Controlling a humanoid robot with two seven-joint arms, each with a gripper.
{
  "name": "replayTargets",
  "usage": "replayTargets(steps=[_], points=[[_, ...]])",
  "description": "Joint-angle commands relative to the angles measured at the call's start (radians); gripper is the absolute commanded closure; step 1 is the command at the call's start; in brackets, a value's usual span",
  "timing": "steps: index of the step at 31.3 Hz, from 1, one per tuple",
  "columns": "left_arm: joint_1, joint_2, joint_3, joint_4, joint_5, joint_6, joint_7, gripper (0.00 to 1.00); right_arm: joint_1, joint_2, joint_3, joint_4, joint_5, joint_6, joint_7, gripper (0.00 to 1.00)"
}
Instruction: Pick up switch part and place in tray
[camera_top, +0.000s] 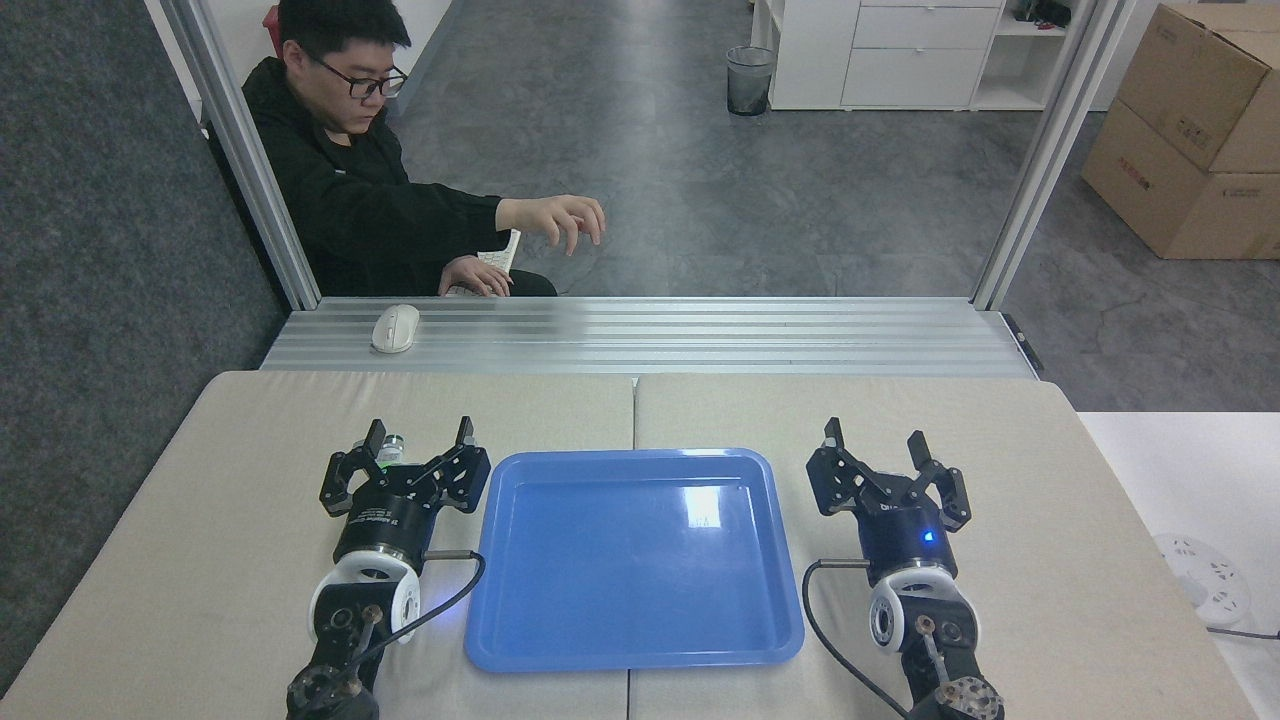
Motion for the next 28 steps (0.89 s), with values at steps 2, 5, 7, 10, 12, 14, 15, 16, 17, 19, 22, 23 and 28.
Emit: replayTargets(steps=[2,5,7,10,12,14,15,16,17,19,22,23,28], points=[[0.0,0.028,-0.002,0.12,-0.002,0.0,0.01,0.0,0.0,0.0,0.0,-0.001,0.0,0.0,-0.001,0.0],[0.001,0.028,-0.002,0.116,-0.002,0.0,0.01,0.0,0.0,0.0,-0.001,-0.001,0.0,0.0,-0.001,0.0],[0.001,0.025,-0.003,0.11,-0.002,0.0,0.01,0.0,0.0,0.0,0.0,-0.001,0.0,-0.001,-0.001,0.0],[0.001,0.022,-0.003,0.088,-0.002,0.0,0.008,0.0,0.0,0.0,0.0,-0.001,0.0,-0.001,-0.001,0.0],[0.0,0.02,-0.005,0.079,-0.002,0.0,0.006,0.0,0.0,0.0,0.0,-0.001,0.0,-0.001,-0.001,0.0],[-0.002,0.019,-0.008,0.073,-0.002,0.0,0.006,0.0,0.0,0.0,0.0,-0.001,0.0,-0.001,-0.001,0.0],[-0.002,0.017,-0.011,0.073,-0.002,0.002,0.008,0.0,0.0,0.0,0.0,-0.001,0.0,0.0,-0.001,0.0],[-0.002,0.017,-0.012,0.073,-0.002,0.002,0.008,0.0,0.0,0.0,0.0,-0.001,0.0,0.0,-0.001,0.0],[-0.002,0.017,-0.012,0.073,-0.002,0.002,0.008,0.0,0.0,0.0,0.0,-0.001,0.0,0.0,-0.001,0.0],[0.0,0.016,-0.018,0.073,-0.002,0.002,0.008,0.0,0.0,0.0,-0.001,-0.001,0.0,0.0,-0.001,0.0],[-0.002,0.016,-0.018,0.073,-0.002,0.002,0.008,0.0,0.0,0.0,0.0,-0.001,0.0,0.0,-0.001,0.0],[-0.003,0.016,-0.018,0.073,-0.002,0.003,0.008,0.0,0.0,0.0,0.0,-0.001,0.0,0.0,-0.001,0.0],[-0.009,0.017,-0.018,0.073,0.003,0.006,0.008,0.0,0.0,0.0,0.0,-0.001,0.0,0.0,-0.001,0.0]])
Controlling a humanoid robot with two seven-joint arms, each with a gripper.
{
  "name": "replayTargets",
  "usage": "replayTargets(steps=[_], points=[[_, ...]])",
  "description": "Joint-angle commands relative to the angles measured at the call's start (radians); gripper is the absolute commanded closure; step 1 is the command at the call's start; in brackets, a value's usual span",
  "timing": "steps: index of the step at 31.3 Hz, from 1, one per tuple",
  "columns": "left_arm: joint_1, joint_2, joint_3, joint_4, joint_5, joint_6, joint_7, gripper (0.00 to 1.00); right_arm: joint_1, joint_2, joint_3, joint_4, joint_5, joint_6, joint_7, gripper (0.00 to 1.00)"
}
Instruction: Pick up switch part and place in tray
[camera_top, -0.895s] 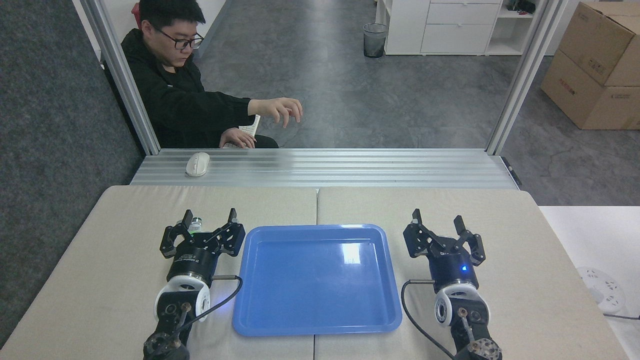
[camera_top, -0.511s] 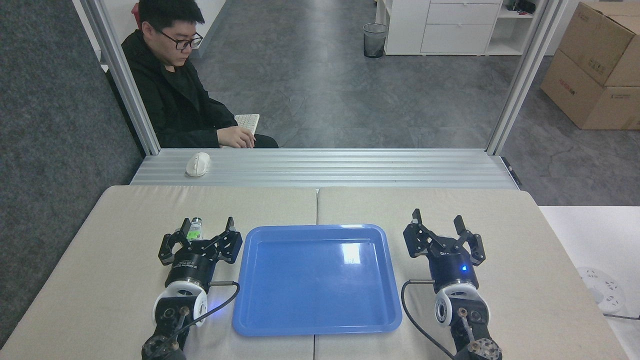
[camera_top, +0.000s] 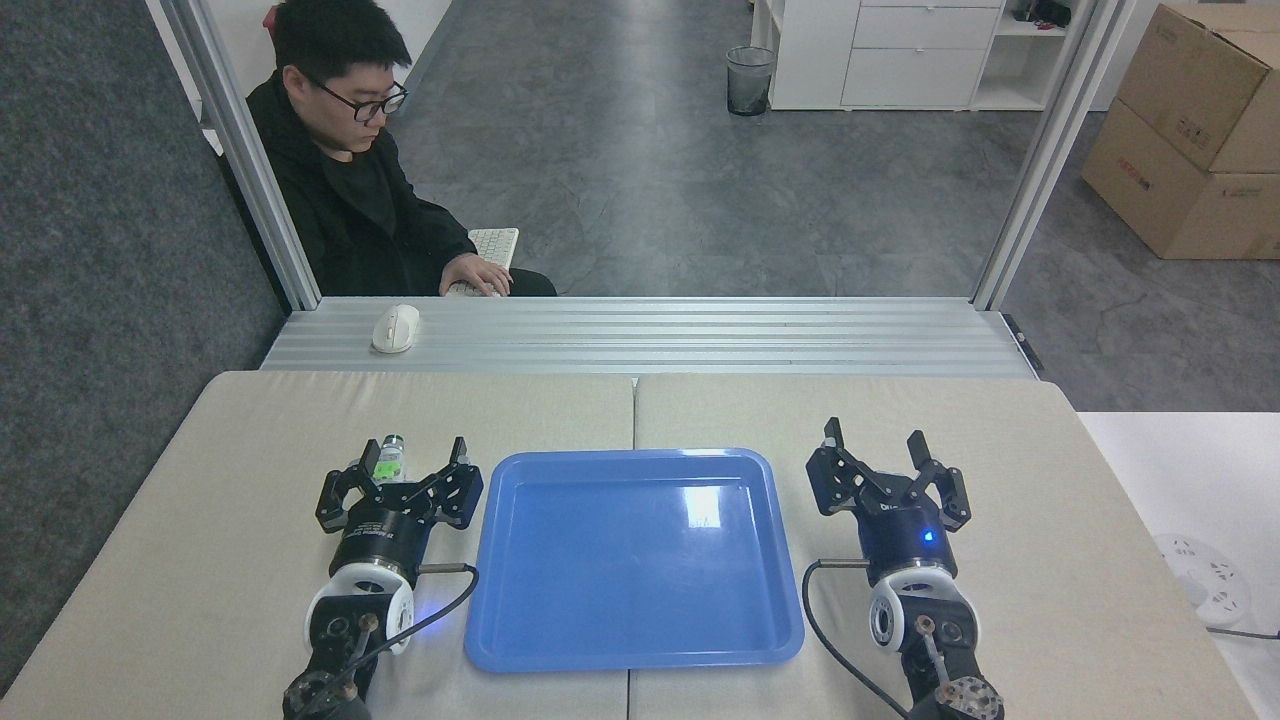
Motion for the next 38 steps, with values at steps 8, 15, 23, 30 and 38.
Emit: replayTargets(steps=[8,15,23,30,38], points=[[-0.013,0.004,-0.018,0.002,0.006,0.008,0.001,0.0,0.0,0.0,-0.001,0.0,0.0,0.001,-0.001,0.0],[-0.013,0.004,-0.017,0.002,0.006,0.008,0.001,0.0,0.0,0.0,-0.001,0.0,0.0,0.001,-0.001,0.0],[-0.013,0.01,-0.017,0.008,0.006,0.011,0.001,0.0,0.0,0.003,-0.001,0.0,0.0,0.001,-0.001,0.0],[-0.026,0.014,-0.017,0.035,0.004,0.008,0.002,0.0,0.0,0.003,-0.001,0.0,0.0,0.001,-0.001,0.0],[-0.124,0.031,-0.017,0.23,0.004,0.008,0.002,0.0,0.0,0.003,-0.001,0.0,0.0,-0.001,-0.001,0.0]])
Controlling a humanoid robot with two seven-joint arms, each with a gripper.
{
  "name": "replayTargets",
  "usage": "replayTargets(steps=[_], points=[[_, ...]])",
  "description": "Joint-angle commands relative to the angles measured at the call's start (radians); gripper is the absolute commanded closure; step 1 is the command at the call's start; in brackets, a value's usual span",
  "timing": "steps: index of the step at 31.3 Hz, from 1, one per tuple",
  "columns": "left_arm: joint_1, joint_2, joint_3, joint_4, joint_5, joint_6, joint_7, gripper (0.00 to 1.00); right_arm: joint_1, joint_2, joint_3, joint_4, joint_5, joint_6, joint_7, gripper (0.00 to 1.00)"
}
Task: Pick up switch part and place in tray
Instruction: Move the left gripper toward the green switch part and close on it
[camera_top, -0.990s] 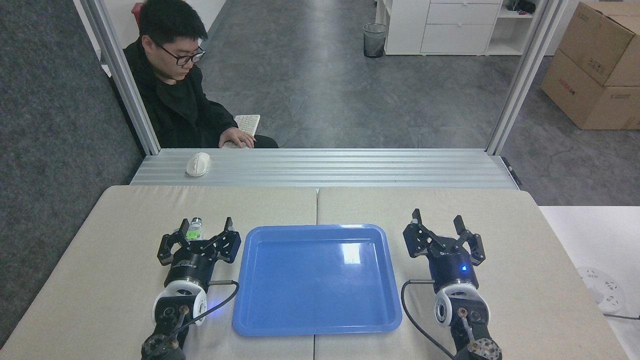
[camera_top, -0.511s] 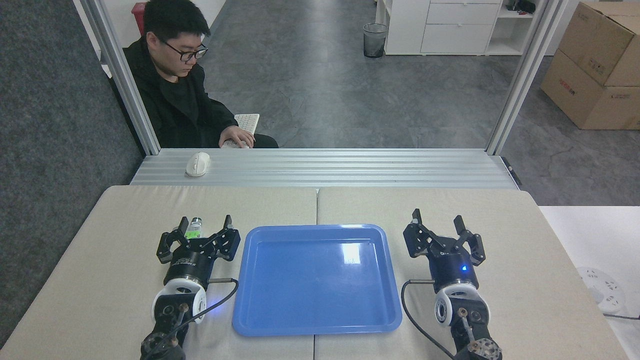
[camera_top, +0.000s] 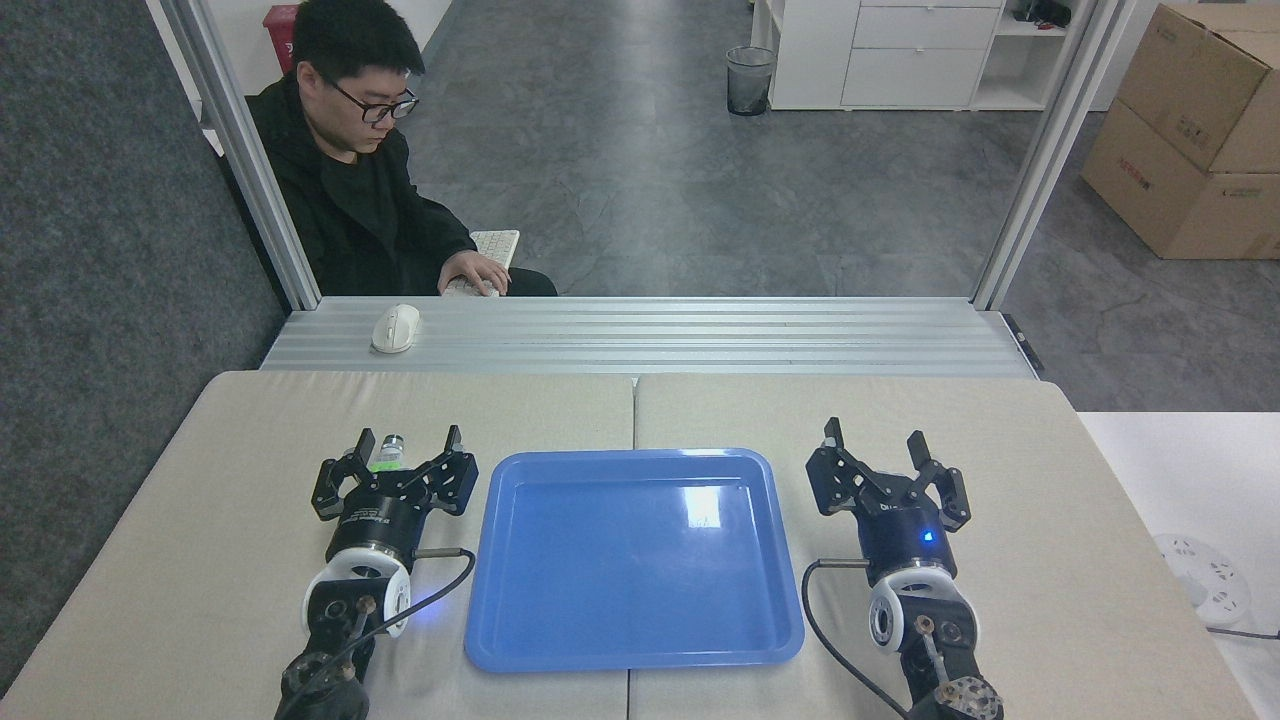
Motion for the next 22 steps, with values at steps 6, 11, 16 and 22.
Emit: replayTargets(steps=[6,11,16,22], points=[[-0.134,0.035,-0.018,0.32,-0.001,-0.007,0.0,0.0,0.0,0.001,0.001,0.0,0.0,-0.002,-0.001,0.0],[-0.148,0.035,-0.046,0.392,-0.001,-0.005,0.002,0.0,0.0,0.001,0.001,0.0,0.0,0.0,-0.001,0.0],[-0.154,0.037,-0.055,0.42,0.0,-0.001,0.014,0.0,0.002,0.001,0.001,-0.002,0.0,0.0,-0.001,0.0],[-0.2,0.038,-0.055,0.49,0.002,0.004,0.017,0.0,0.0,0.001,0.001,-0.002,0.0,0.0,-0.001,0.0]])
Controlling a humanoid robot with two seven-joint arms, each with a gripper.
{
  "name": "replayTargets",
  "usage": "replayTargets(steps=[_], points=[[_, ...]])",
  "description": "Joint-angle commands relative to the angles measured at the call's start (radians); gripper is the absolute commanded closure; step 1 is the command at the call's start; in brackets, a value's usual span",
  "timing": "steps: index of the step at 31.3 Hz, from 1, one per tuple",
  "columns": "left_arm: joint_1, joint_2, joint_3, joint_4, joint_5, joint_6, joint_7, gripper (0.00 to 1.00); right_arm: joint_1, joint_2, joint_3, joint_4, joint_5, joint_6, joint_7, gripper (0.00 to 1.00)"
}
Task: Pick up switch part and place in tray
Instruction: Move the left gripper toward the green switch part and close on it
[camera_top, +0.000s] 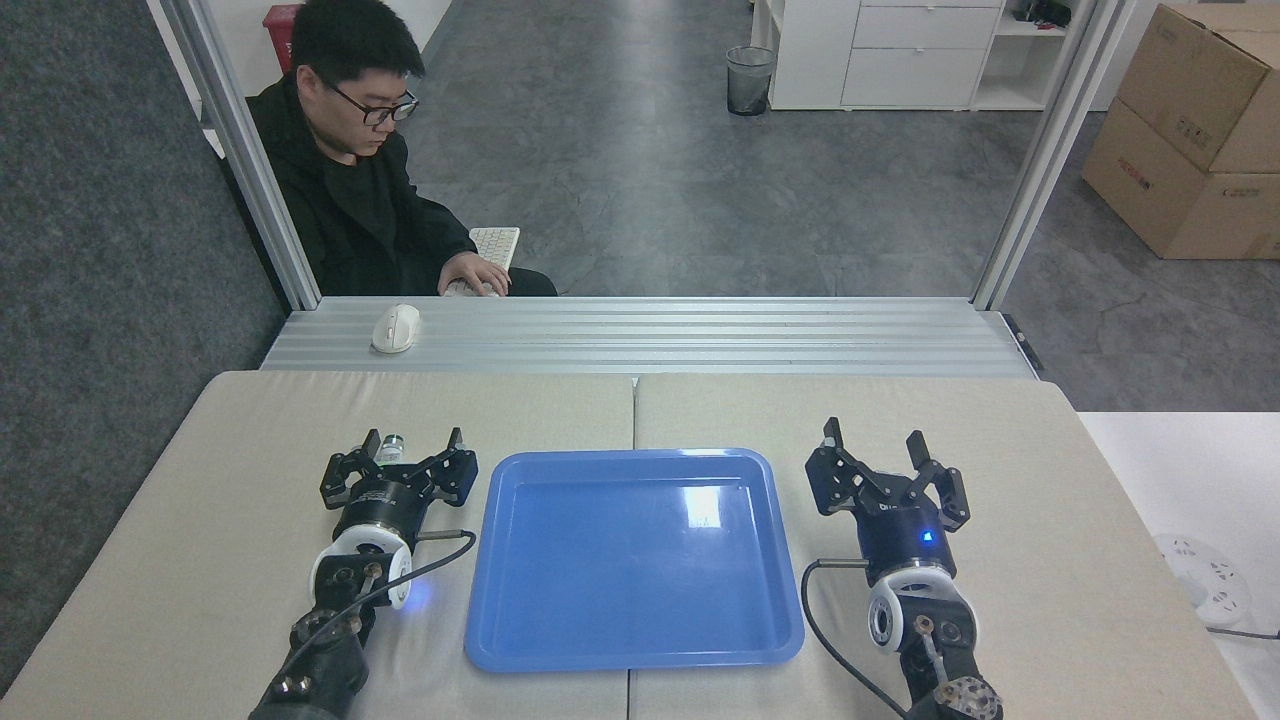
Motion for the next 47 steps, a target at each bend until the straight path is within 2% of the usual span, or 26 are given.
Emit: replayTargets(steps=[1,9,16,37,47], points=[[-0.063,0.013,-0.029,0.225,0.002,0.005,0.005,0.0,0.0,0.0,0.001,-0.001,0.0,0.0,0.0,0.0],[-0.084,0.041,-0.03,0.285,0.004,0.005,0.008,0.0,0.0,0.0,0.001,-0.001,0.0,0.0,0.0,0.0],[-0.09,0.065,-0.042,0.32,0.004,0.048,0.037,0.0,0.002,0.002,0.001,-0.003,-0.002,0.0,0.0,0.0],[-0.095,0.068,-0.11,0.358,0.002,0.057,0.045,0.02,0.002,0.002,-0.001,-0.004,-0.005,0.0,0.0,0.0],[-0.095,0.068,-0.131,0.36,0.002,0.057,0.062,0.16,0.002,0.002,-0.001,-0.004,-0.005,0.0,0.0,0.0]])
